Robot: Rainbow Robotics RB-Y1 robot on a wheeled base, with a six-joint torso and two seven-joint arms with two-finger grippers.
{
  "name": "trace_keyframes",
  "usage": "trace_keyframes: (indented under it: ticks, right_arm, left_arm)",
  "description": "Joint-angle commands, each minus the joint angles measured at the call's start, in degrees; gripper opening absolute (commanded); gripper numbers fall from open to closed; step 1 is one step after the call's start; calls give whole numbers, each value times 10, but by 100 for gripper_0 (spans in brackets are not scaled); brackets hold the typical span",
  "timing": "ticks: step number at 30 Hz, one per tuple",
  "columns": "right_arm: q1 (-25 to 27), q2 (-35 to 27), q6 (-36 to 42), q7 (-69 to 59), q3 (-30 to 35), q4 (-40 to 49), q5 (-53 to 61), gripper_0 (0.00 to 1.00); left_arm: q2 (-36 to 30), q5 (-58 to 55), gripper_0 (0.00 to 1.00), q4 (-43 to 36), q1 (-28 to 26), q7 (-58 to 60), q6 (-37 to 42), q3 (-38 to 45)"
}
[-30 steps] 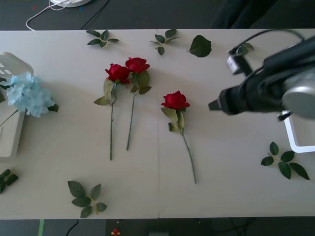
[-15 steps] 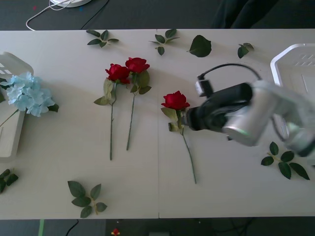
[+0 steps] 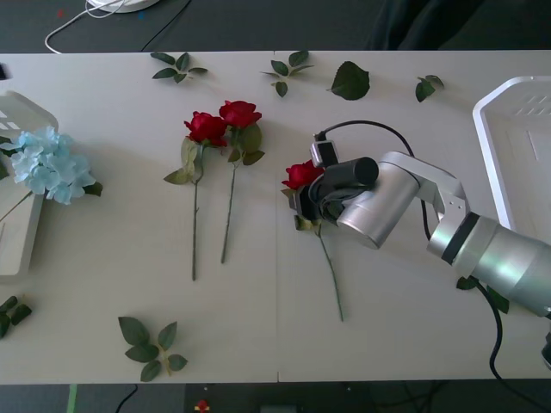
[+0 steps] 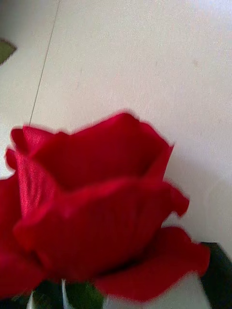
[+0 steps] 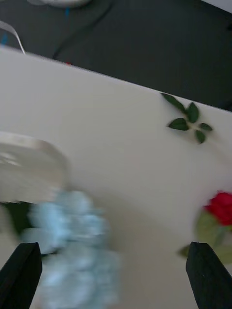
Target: Place the red flowers into the right box and the blue flowers into the left box. If a person shows an open palm, hand one flower to the person first, then continue sorting.
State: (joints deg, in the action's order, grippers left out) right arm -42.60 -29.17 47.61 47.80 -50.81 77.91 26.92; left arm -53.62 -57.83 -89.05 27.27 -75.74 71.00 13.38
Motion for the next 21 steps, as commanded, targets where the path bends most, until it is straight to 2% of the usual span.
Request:
trace_keyframes:
  ticks: [1, 9, 14, 21]
  right_arm:
    - [-25, 10, -16, -17, -15, -4, -6, 0]
    - [-24, 3, -31, -17, -24, -2, -6, 0]
    - [-23, -21, -33, -19, -34, 22, 5, 0]
    - [-20, -59, -33, -19, -34, 61, 16, 0]
  left_arm:
    - [-32, 11, 87, -25, 56, -8, 4, -74]
    - [-31, 32, 87, -27, 135, 107, 4, -249]
    - [-4, 65, 87, -27, 197, 192, -6, -369]
    - [34, 115, 87, -24, 230, 270, -40, -479]
